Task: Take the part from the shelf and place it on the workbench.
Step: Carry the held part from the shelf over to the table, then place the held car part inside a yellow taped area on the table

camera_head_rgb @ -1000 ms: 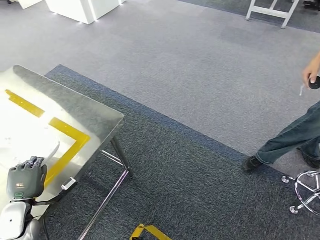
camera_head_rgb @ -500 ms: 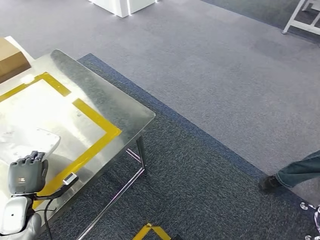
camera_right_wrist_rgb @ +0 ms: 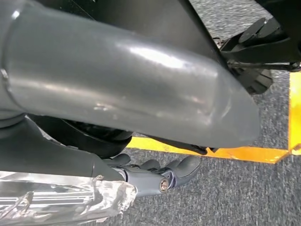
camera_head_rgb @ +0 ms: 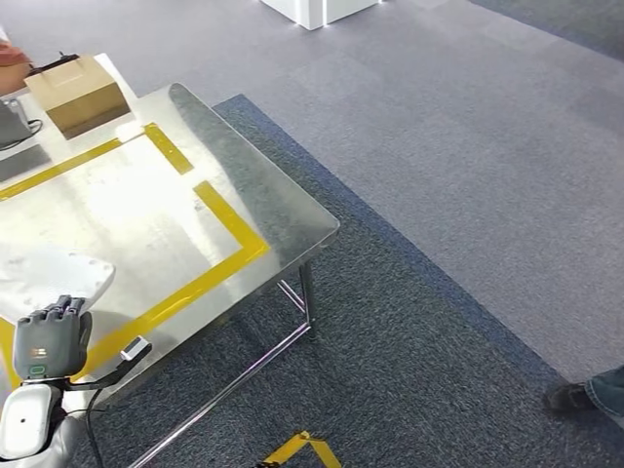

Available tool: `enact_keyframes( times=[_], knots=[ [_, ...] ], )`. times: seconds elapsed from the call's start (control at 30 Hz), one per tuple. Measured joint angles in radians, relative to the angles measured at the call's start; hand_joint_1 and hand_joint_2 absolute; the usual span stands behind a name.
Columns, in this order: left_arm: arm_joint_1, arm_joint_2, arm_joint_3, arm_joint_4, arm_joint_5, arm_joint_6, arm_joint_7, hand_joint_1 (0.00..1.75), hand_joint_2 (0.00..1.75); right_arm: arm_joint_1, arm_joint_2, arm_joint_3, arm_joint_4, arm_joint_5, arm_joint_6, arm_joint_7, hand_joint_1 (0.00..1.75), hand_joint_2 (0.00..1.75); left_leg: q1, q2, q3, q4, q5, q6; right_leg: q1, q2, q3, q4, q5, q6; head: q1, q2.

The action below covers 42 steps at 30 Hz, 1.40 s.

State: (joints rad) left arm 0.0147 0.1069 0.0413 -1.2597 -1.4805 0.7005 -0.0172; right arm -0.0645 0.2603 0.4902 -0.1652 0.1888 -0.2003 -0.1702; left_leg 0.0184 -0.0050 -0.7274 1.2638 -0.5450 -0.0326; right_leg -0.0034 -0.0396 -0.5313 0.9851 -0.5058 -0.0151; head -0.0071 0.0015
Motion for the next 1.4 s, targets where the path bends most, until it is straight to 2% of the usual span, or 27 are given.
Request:
enact_keyframes(
  times=[0.03, 0.1, 0.17, 0.23, 0.27, 0.33, 0.4, 0.43, 0.47, 0.5, 0.53, 0.6, 0.63, 0.7, 0.73, 0.77, 0.83, 0.9, 0.97, 1.0, 1.07, 1.13, 1.17, 1.2, 1.3, 1.33, 1.4],
  knots=[
    [0.001, 0.000, 0.001, 0.001, 0.000, 0.000, 0.000, 1.75, 1.75, 0.000, 0.000, 0.000, 0.000, 0.000, -0.001, 0.006, 0.00, 0.00, 0.001, 0.008, 0.029, -0.052, 0.034, 0.000, 0.000, -0.012, 0.004, 0.000, -0.003, 0.002, 0.000, 0.000],
    [0.000, 0.001, 0.002, 0.002, 0.000, 0.000, 0.000, 1.75, 1.75, 0.000, 0.000, 0.000, 0.000, 0.003, -0.003, 0.013, 0.00, 0.00, -0.005, 0.054, 0.100, -0.185, 0.086, 0.004, 0.005, -0.032, 0.013, 0.001, -0.011, 0.010, -0.001, 0.000],
    [-0.002, 0.001, 0.003, 0.002, 0.000, 0.000, -0.001, 1.75, 1.75, 0.000, 0.000, 0.000, 0.000, 0.005, -0.005, 0.017, 0.00, 0.00, -0.014, 0.088, 0.131, -0.248, 0.093, 0.016, 0.013, -0.050, 0.019, 0.002, -0.019, 0.020, -0.001, 0.000],
    [0.001, 0.001, 0.003, 0.002, 0.000, 0.000, -0.001, 1.75, 1.75, 0.001, -0.001, 0.000, 0.000, 0.006, -0.006, 0.019, 0.00, 0.00, -0.016, 0.071, 0.129, -0.252, 0.089, 0.030, 0.016, -0.073, 0.024, 0.002, -0.026, 0.028, 0.000, 0.000],
    [0.003, 0.001, 0.003, 0.002, 0.000, 0.000, -0.001, 1.75, 1.75, 0.001, -0.002, 0.000, 0.000, 0.006, -0.007, 0.020, 0.00, 0.00, -0.014, 0.059, 0.129, -0.253, 0.090, 0.035, 0.015, -0.072, 0.024, 0.006, -0.034, 0.034, 0.001, 0.000],
    [0.004, 0.001, 0.004, 0.002, 0.000, 0.000, -0.001, 1.75, 1.75, -0.001, -0.003, 0.000, 0.000, 0.006, -0.008, 0.021, 0.00, 0.00, -0.010, 0.036, 0.131, -0.255, 0.091, 0.047, 0.011, -0.033, -0.001, 0.063, -0.073, 0.044, 0.007, 0.000],
    [0.002, 0.000, 0.004, 0.003, 0.000, 0.000, -0.001, 1.75, 1.75, -0.003, -0.004, 0.000, 0.000, 0.007, -0.008, 0.020, 0.00, 0.00, -0.009, 0.014, 0.130, -0.255, 0.091, 0.055, 0.008, 0.018, -0.068, 0.198, -0.135, 0.049, 0.012, 0.000],
    [0.002, 0.000, 0.004, 0.003, 0.000, 0.000, -0.001, 1.75, 1.75, -0.003, -0.004, 0.000, 0.000, 0.007, -0.008, 0.020, 0.00, 0.00, -0.010, 0.001, 0.130, -0.255, 0.091, 0.057, 0.008, 0.029, -0.102, 0.263, -0.155, 0.049, 0.013, 0.000],
    [0.003, -0.001, 0.004, 0.003, 0.000, 0.000, -0.001, 1.75, 1.75, -0.004, -0.005, 0.000, 0.000, 0.007, -0.008, 0.020, 0.00, 0.00, -0.010, -0.013, 0.131, -0.254, 0.091, 0.058, 0.009, 0.035, -0.125, 0.300, -0.158, 0.047, 0.014, 0.000],
    [0.004, -0.001, 0.004, 0.003, 0.000, 0.000, -0.001, 1.75, 1.75, -0.005, -0.006, 0.000, 0.000, 0.008, -0.009, 0.021, 0.00, 0.00, -0.011, -0.029, 0.132, -0.254, 0.091, 0.058, 0.010, 0.038, -0.128, 0.296, -0.138, 0.044, 0.015, 0.000],
    [0.005, -0.001, 0.004, 0.003, 0.000, 0.000, -0.001, 1.75, 1.75, -0.005, -0.006, 0.000, 0.000, 0.009, -0.012, 0.022, 0.00, 0.00, -0.012, -0.045, 0.134, -0.254, 0.091, 0.058, 0.010, 0.045, -0.113, 0.253, -0.101, 0.039, 0.015, 0.000],
    [0.005, 0.000, 0.004, 0.003, 0.000, 0.000, -0.001, 1.75, 1.75, -0.002, -0.006, 0.000, 0.000, 0.014, -0.018, 0.025, 0.00, 0.00, -0.013, -0.074, 0.136, -0.253, 0.091, 0.056, 0.008, 0.084, -0.060, 0.120, -0.025, 0.026, 0.014, 0.000],
    [0.005, 0.001, 0.005, 0.003, 0.000, 0.000, 0.000, 1.75, 1.75, -0.001, -0.007, 0.000, 0.000, 0.016, -0.021, 0.027, 0.00, 0.00, -0.013, -0.087, 0.133, -0.252, 0.092, 0.052, 0.007, 0.105, -0.035, 0.066, -0.008, 0.022, 0.015, 0.000],
    [0.008, 0.004, 0.008, 0.004, 0.000, 0.000, 0.003, 1.75, 1.75, 0.001, -0.007, 0.000, 0.001, 0.017, -0.025, 0.031, 0.00, 0.00, -0.010, -0.110, 0.123, -0.252, 0.098, 0.039, 0.005, 0.124, -0.014, 0.023, -0.007, 0.017, 0.015, 0.000],
    [0.011, 0.008, 0.009, 0.004, 0.000, 0.000, 0.006, 1.75, 1.75, 0.002, -0.007, 0.000, 0.001, 0.018, -0.025, 0.033, 0.00, 0.00, -0.007, -0.122, 0.119, -0.253, 0.101, 0.032, 0.005, 0.115, -0.009, 0.015, -0.007, 0.015, 0.016, 0.000],
    [0.016, 0.013, 0.009, 0.004, 0.000, 0.000, 0.011, 1.75, 1.75, 0.002, -0.007, 0.000, 0.001, 0.018, -0.025, 0.034, 0.00, 0.00, -0.007, -0.120, 0.116, -0.252, 0.101, 0.026, 0.004, 0.104, -0.008, 0.013, -0.004, 0.011, 0.016, 0.000],
    [0.018, 0.027, 0.007, 0.005, 0.000, 0.000, 0.029, 1.75, 1.75, 0.003, -0.006, 0.000, 0.000, 0.018, -0.024, 0.035, 0.00, 0.00, -0.009, -0.078, 0.096, -0.211, 0.073, 0.016, 0.001, 0.079, -0.003, 0.003, 0.001, 0.001, 0.009, 0.000],
    [0.012, 0.041, -0.002, 0.007, 0.000, 0.000, 0.058, 1.75, 1.75, 0.004, -0.006, 0.000, 0.000, 0.018, -0.022, 0.038, 0.00, 0.00, -0.008, -0.022, 0.043, -0.101, 0.015, 0.007, 0.001, 0.050, 0.000, 0.000, 0.000, -0.006, 0.002, 0.000],
    [0.011, 0.055, -0.025, 0.013, 0.000, 0.000, 0.088, 1.75, 1.75, 0.007, -0.006, 0.000, 0.000, 0.018, -0.021, 0.043, 0.00, 0.00, -0.002, -0.006, -0.008, 0.000, -0.017, -0.002, 0.001, 0.020, 0.001, 0.001, -0.003, -0.008, 0.002, 0.000],
    [0.012, 0.064, -0.040, 0.017, 0.000, 0.000, 0.102, 1.75, 1.75, 0.008, -0.006, 0.000, 0.000, 0.018, -0.020, 0.046, 0.00, 0.00, 0.000, -0.002, -0.011, 0.008, -0.007, -0.005, 0.001, 0.006, 0.001, 0.001, -0.005, -0.007, 0.001, 0.000],
    [0.011, 0.084, -0.071, 0.025, 0.000, 0.000, 0.127, 1.75, 1.75, 0.008, -0.006, 0.000, 0.000, 0.018, -0.018, 0.051, 0.00, 0.00, 0.004, 0.015, 0.038, -0.081, 0.053, -0.007, 0.001, -0.019, 0.007, 0.001, -0.010, -0.003, 0.001, 0.000],
    [0.001, 0.104, -0.107, 0.031, 0.000, 0.000, 0.151, 0.87, 1.75, 0.007, -0.006, -0.001, 0.000, 0.018, -0.015, 0.057, 0.00, 0.00, 0.001, 0.041, 0.107, -0.202, 0.093, -0.003, 0.005, -0.036, 0.008, 0.003, -0.018, 0.008, 0.002, 0.000],
    [-0.004, 0.115, -0.128, 0.035, 0.000, 0.000, 0.165, 0.44, 1.75, 0.006, -0.006, -0.002, 0.000, 0.018, -0.014, 0.061, 0.00, 0.00, -0.001, 0.049, 0.127, -0.238, 0.097, 0.002, 0.008, -0.042, 0.007, 0.004, -0.022, 0.014, 0.003, 0.000],
    [-0.008, 0.126, -0.153, 0.039, 0.000, 0.000, 0.180, 0.00, 1.75, 0.005, -0.007, -0.004, 0.000, 0.019, -0.013, 0.064, 0.00, 0.00, -0.002, 0.051, 0.136, -0.254, 0.094, 0.006, 0.012, -0.046, 0.005, 0.005, -0.027, 0.013, 0.004, 0.000],
    [-0.015, 0.149, -0.226, 0.050, 0.000, 0.000, 0.187, 0.00, 0.44, 0.002, -0.007, -0.008, 0.000, 0.020, -0.010, 0.067, 0.00, 0.00, -0.005, 0.048, 0.142, -0.267, 0.095, 0.011, 0.014, -0.050, 0.014, -0.005, -0.026, -0.007, 0.006, 0.000],
    [-0.016, 0.149, -0.239, 0.054, 0.000, 0.000, 0.160, 0.00, 0.00, 0.002, -0.007, -0.008, 0.000, 0.021, -0.009, 0.068, 0.00, 0.00, -0.007, 0.047, 0.143, -0.270, 0.094, 0.016, 0.012, -0.053, 0.022, -0.014, -0.019, 0.000, 0.006, 0.000],
    [-0.017, 0.141, -0.245, 0.063, 0.000, 0.000, 0.086, 0.00, 0.00, 0.001, -0.007, -0.009, 0.000, 0.022, -0.006, 0.067, 0.00, 0.00, -0.007, 0.041, 0.148, -0.280, 0.096, 0.032, 0.009, -0.049, 0.034, -0.023, -0.017, 0.028, 0.006, 0.000]
  ],
)
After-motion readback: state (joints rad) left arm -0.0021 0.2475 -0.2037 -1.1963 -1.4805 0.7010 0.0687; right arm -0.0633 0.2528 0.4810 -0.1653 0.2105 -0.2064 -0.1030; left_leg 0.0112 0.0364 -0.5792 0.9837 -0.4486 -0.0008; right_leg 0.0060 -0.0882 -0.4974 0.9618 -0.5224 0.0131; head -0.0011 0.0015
